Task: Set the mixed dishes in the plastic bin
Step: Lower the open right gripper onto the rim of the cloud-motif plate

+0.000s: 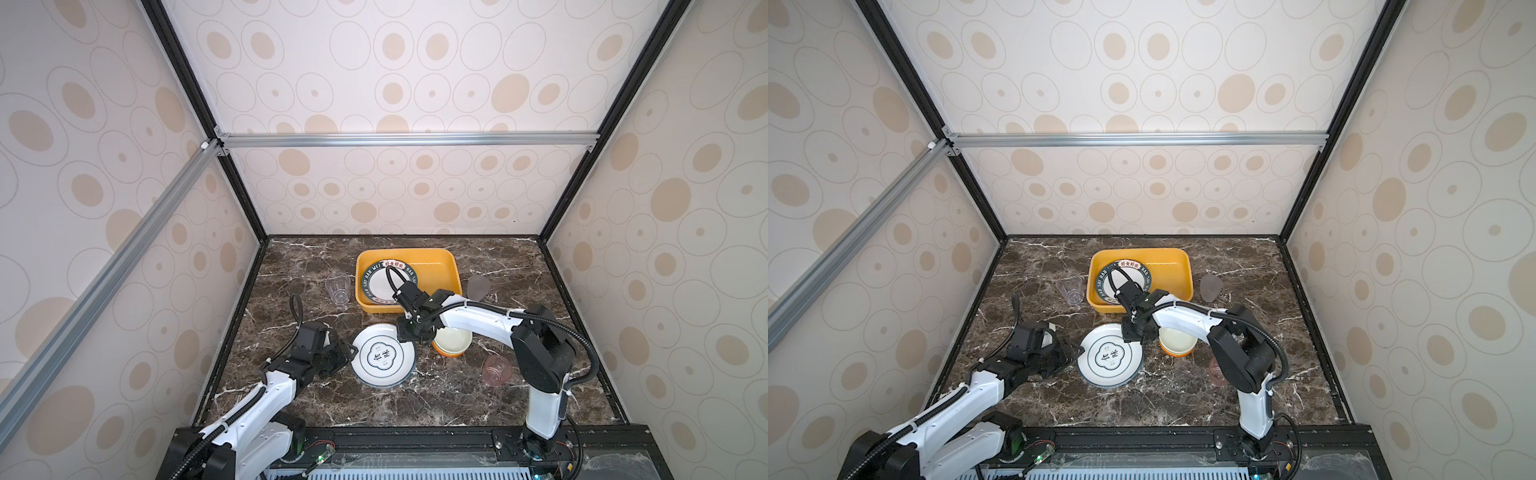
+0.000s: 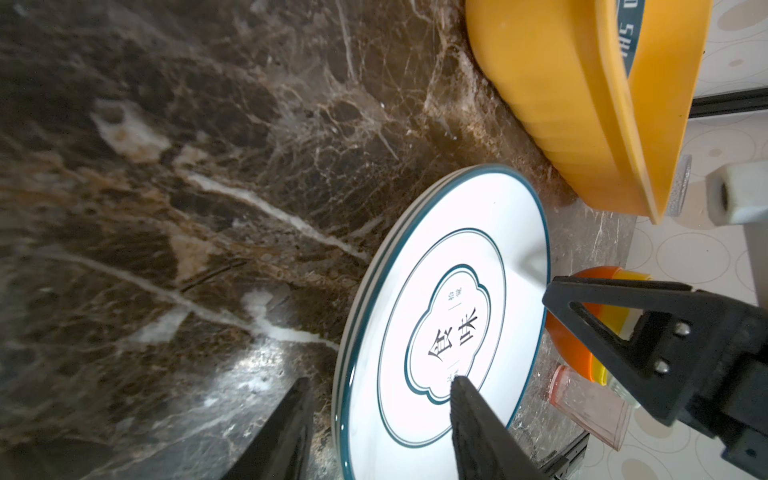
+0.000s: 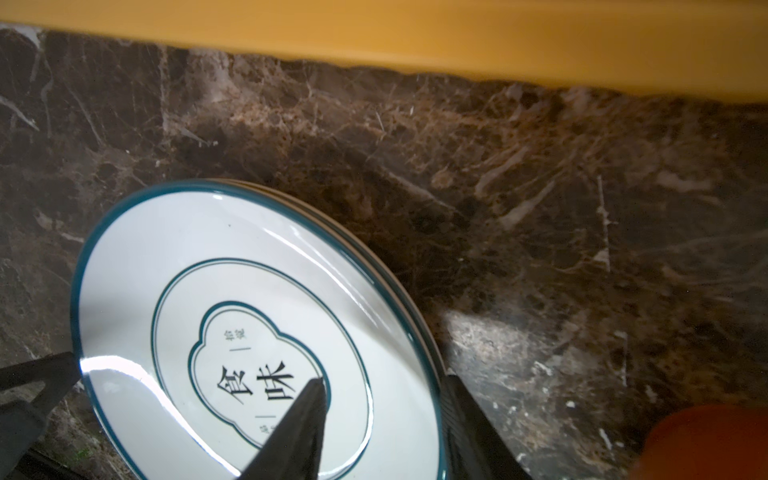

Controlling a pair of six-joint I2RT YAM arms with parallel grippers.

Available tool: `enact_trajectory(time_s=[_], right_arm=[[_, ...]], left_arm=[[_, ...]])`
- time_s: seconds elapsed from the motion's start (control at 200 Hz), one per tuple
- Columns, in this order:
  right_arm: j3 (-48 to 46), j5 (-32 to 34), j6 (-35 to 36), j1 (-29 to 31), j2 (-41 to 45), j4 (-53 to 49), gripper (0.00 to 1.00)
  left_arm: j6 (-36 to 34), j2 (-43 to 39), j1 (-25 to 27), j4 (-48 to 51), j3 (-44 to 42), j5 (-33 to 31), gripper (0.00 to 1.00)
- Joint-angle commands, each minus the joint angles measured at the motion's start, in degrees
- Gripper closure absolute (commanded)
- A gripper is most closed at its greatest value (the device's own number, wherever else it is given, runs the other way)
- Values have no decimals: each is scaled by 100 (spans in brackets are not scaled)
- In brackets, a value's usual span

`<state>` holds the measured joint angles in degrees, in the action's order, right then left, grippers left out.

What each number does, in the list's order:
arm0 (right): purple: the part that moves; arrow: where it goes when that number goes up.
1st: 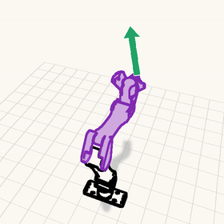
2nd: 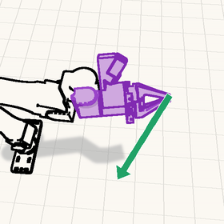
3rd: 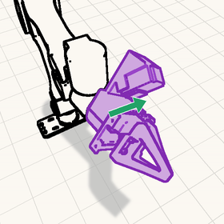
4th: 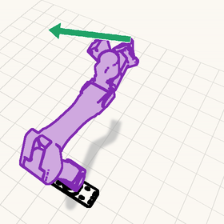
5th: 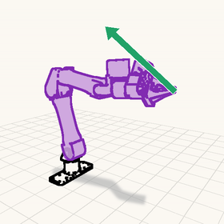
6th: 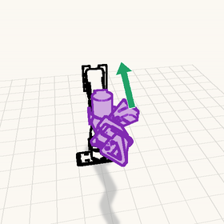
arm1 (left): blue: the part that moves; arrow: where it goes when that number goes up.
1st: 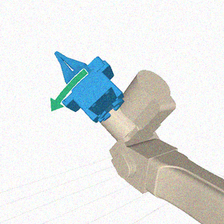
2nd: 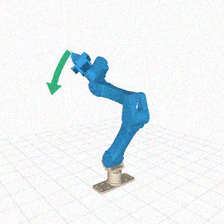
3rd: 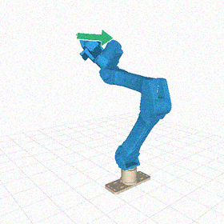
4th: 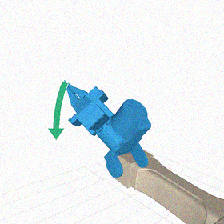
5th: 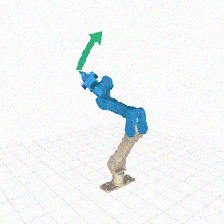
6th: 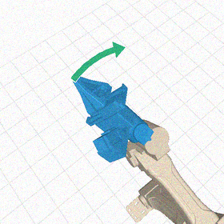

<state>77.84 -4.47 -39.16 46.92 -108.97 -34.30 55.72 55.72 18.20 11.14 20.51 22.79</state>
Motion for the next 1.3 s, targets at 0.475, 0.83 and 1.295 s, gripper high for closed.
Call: enact_trajectory(time_s=[0.475,0.83,1.295], right_arm=[[-14,-203,-66,72,-160,81,60],[11,116,-46,80,67,-101,54],[15,424,5,75,252,-199,52]], left_arm=[[89,26,59,-140,-140,6,47],[108,2,68,-142,-145,-1,48],[123,-9,62,-151,-155,-6,48]])
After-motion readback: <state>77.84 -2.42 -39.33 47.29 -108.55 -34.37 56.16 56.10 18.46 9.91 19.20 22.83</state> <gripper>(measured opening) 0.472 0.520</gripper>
